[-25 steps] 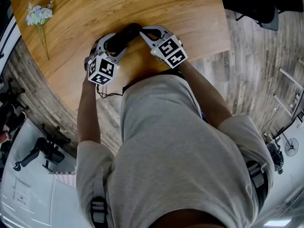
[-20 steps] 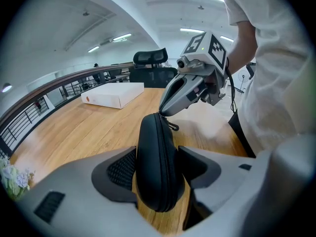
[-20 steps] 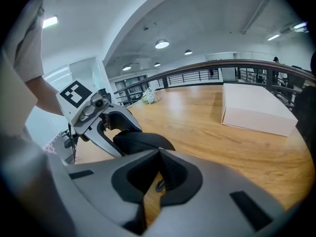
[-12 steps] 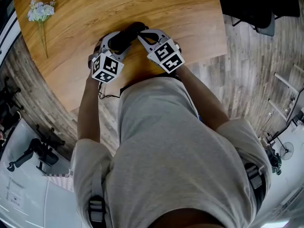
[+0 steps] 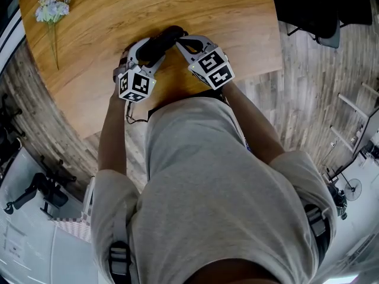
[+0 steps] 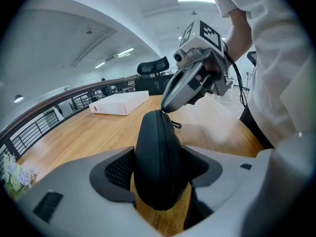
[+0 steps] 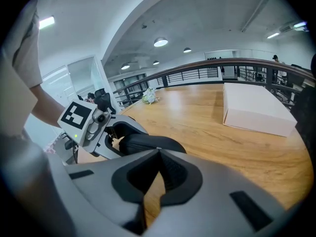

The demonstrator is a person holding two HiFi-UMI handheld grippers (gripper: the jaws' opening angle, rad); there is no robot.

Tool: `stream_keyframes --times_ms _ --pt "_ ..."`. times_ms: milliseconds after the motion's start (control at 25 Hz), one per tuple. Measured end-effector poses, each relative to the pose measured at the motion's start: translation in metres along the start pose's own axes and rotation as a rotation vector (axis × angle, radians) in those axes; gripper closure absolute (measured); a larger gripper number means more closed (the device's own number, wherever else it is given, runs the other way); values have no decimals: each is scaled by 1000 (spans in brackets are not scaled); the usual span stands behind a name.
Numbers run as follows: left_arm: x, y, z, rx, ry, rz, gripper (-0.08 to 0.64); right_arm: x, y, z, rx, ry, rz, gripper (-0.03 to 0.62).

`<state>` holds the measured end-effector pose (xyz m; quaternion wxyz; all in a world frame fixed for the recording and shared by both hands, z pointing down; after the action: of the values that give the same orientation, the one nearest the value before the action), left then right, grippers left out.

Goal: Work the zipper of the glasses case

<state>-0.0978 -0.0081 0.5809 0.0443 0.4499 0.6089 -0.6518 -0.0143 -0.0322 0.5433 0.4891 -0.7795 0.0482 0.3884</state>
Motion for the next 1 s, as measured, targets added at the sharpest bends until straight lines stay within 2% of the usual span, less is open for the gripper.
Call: stream_keyframes --times_ms 160,400,680,1000 --pt "8 10 3 24 23 2 272 1 1 -3 -28 -4 -9 566" --pt "13 24 9 12 73 59 272 7 15 0 -19 4 -35 566" --pt "11 31 13 1 85 74 272 12 26 8 21 4 -52 566" --pt "13 37 11 -4 88 67 272 14 24 11 14 8 -56 566"
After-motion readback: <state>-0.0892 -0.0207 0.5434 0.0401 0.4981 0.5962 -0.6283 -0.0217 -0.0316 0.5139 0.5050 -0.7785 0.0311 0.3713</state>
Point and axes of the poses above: the fingertips, and each gripper's own axes: x backward along the fingers, z to its left, y out of its top, the point moved 3 cm from there along x, backward along the fingers, and after that the axes turned 2 degrees about x, right-handed, at the moved point
